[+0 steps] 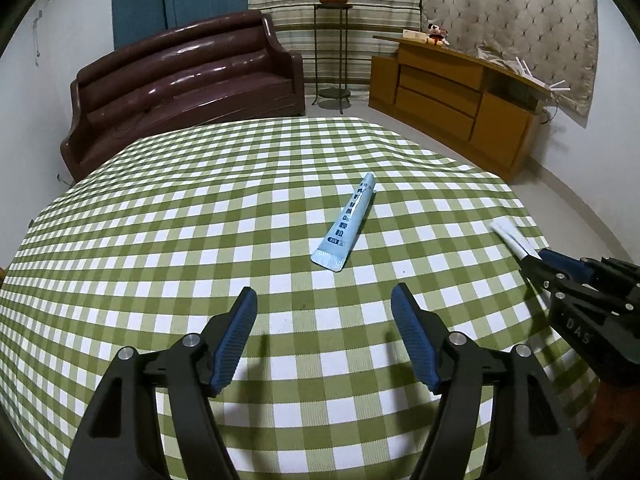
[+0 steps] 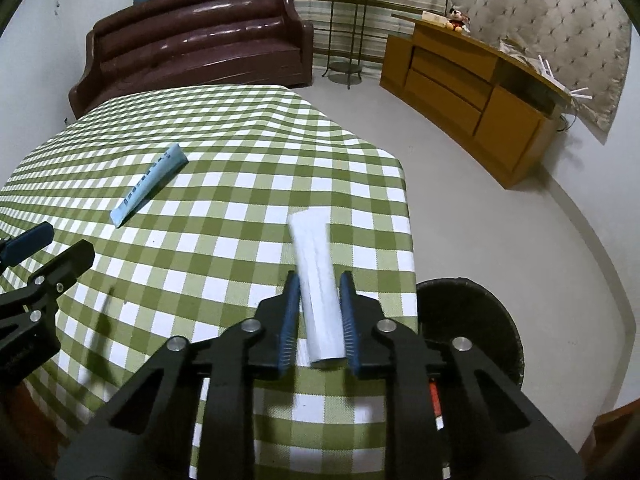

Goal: Collect trash
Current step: 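Grasp the flat white tube with the right gripper, then grasp the light blue tube with the left gripper while right holds the white tube, then carry both tubes over the black bin and open both grippers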

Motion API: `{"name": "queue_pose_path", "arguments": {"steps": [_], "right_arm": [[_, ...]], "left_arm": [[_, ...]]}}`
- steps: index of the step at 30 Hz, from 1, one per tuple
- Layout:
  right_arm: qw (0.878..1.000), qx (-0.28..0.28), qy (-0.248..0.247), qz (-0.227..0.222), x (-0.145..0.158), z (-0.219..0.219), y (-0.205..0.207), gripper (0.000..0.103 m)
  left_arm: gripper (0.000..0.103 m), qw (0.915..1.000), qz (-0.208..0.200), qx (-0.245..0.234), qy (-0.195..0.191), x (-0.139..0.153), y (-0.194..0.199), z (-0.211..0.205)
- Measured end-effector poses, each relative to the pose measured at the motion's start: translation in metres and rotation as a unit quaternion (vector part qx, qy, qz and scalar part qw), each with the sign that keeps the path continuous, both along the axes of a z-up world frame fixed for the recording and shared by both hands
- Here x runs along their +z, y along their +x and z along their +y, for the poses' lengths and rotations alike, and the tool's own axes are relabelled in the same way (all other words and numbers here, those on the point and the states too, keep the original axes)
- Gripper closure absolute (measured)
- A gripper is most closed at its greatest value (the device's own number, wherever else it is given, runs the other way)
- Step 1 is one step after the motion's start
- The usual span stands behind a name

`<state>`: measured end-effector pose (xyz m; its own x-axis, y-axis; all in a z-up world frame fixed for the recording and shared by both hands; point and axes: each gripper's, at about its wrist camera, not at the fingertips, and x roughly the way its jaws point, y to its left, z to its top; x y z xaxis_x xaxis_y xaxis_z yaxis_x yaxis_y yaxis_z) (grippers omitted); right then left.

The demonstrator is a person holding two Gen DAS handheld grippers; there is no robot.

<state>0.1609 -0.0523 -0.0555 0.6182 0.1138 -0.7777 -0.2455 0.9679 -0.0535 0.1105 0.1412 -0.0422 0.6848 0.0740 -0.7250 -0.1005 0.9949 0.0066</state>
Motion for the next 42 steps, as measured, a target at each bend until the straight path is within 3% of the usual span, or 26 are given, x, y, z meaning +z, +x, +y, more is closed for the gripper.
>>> {"name": "queue_pose_path", "arguments": {"steps": [9,24,28,34,35,36,42], "right_arm": [[1.000,-0.004,0.023,-0.007,0.007,0.008,0.004,0.086],[0.999,-0.014,0.045,0.004,0.002,0.008,0.027,0.086],[0.999,-0.013,0.047,0.003,0.004,0.007,0.030,0.086],[0.999,-0.010,0.051,0.003,0.003,0.005,0.031,0.086],[0.999,-0.011,0.051,0.003,0.004,0.005,0.031,0.086],[0.999,-0.011,0.051,0.003,0.004,0.005,0.031,0.086],[0.999,-0.011,0.051,0.003,0.004,0.004,0.031,0.086]], "left_arm": [[0.035,0.9999,0.002,-0.010,0.008,0.000,0.016,0.000],[0.036,0.9986,0.034,-0.036,0.019,-0.007,0.079,0.001],[0.050,0.9972,0.049,-0.053,0.015,-0.012,0.095,-0.004],[0.063,0.9968,0.047,-0.063,0.015,-0.011,0.107,-0.010],[0.067,0.9969,0.046,-0.062,0.016,-0.013,0.106,-0.009],[0.080,0.9968,0.044,-0.064,0.015,-0.014,0.107,-0.007],[0.084,0.9957,0.039,-0.080,0.024,-0.019,0.101,-0.007]]}}
